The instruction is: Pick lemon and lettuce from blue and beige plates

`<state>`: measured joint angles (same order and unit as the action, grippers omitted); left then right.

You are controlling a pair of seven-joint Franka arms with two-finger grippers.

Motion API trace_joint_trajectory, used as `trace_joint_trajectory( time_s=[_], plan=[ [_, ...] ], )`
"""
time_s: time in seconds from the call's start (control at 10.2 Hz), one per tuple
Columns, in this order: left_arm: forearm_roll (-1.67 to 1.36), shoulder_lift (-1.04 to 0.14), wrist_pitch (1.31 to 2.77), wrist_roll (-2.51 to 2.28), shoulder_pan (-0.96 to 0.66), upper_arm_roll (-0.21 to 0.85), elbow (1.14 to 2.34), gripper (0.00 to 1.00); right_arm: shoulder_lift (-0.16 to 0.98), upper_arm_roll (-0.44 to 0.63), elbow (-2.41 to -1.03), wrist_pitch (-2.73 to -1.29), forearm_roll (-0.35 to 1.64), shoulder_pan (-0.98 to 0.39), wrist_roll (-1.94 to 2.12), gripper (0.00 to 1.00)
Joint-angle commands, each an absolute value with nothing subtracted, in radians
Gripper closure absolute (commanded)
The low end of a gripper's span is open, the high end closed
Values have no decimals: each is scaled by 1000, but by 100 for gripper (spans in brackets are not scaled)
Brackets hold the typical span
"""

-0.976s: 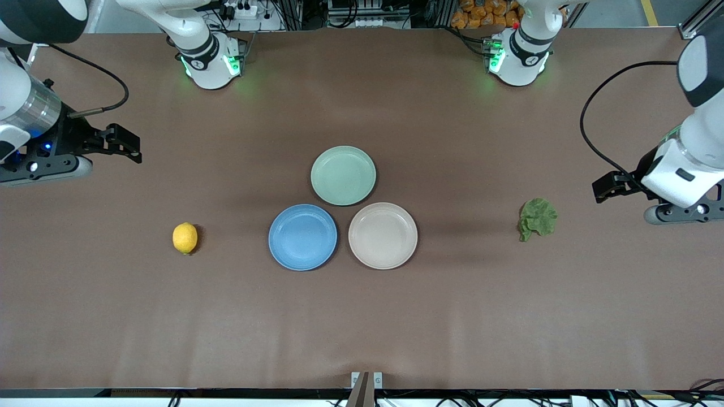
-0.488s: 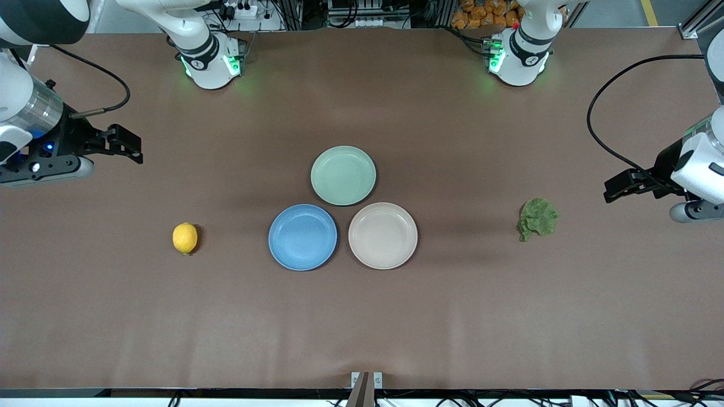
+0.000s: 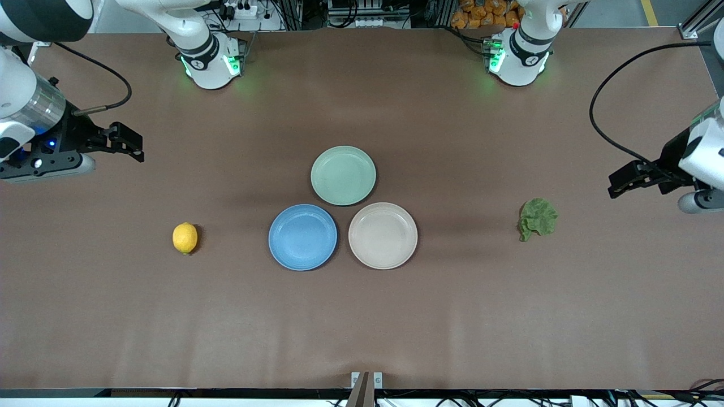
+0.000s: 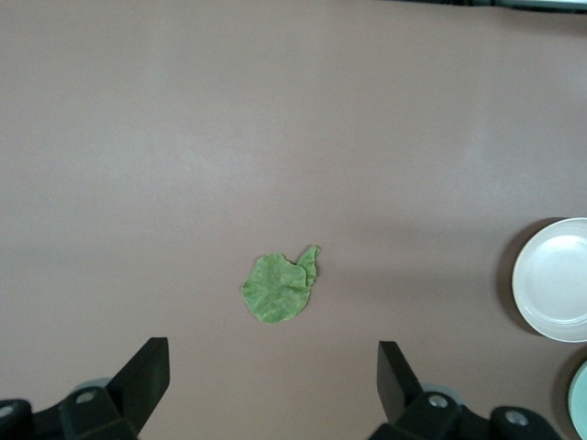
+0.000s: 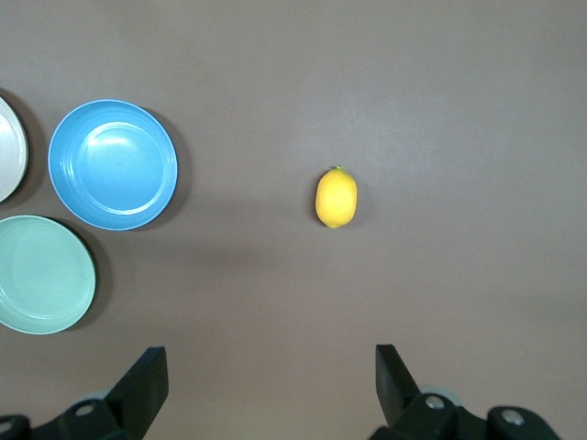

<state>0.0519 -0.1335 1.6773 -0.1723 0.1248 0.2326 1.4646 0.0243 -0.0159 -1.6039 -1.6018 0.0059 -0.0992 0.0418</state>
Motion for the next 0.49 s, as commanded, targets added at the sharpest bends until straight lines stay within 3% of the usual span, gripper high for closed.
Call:
trace_joint_trajectory(
  time_s=[0.0, 0.2, 0.39],
  plan=[
    [40, -95, 1626, -121, 83, 183, 1471, 0, -9, -12, -1641, -1618, -9, -106, 21, 0],
    [26, -81, 1608, -83, -23, 50, 1474, 0, -9, -12, -1638, -1612, -8, -106, 20, 0],
    [26, -71, 1603, -83, -34, 40, 1476, 0, -9, -12, -1638, -1612, -6, -106, -3, 0]
  ],
)
